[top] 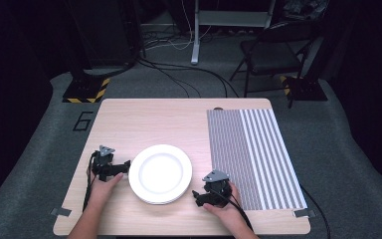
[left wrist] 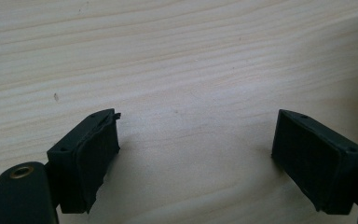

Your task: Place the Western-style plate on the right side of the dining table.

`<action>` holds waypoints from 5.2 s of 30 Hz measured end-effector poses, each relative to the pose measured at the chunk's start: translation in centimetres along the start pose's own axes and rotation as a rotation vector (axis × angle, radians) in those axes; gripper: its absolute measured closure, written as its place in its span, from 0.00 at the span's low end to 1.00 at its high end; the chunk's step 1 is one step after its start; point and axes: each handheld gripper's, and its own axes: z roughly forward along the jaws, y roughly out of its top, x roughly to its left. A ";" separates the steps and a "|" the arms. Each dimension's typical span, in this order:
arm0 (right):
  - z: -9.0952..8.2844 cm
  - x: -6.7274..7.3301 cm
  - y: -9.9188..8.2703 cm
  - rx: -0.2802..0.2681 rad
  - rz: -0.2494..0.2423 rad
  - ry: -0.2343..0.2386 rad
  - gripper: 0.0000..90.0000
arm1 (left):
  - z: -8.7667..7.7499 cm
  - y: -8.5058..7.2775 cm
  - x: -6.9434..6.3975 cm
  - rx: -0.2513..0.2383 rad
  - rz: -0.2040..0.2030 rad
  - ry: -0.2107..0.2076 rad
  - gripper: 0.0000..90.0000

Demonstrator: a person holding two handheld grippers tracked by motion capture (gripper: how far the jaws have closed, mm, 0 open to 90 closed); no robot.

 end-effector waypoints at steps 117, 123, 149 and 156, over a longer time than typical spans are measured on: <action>-1.2 -1.1 7.3 -0.097 0.135 0.138 0.57 | -7.4 0.7 -4.2 -0.028 -0.194 -0.220 0.67; -0.9 -0.9 7.3 -0.101 0.136 0.160 0.59 | -7.5 0.6 -3.6 -0.012 -0.238 -0.255 0.75; -0.3 -2.1 6.8 -0.064 0.334 0.223 0.62 | -7.0 0.4 -3.8 0.021 -0.263 -0.295 0.90; 0.0 -2.0 6.7 -0.053 0.357 0.240 0.61 | -6.9 0.3 -4.0 0.027 -0.248 -0.289 0.90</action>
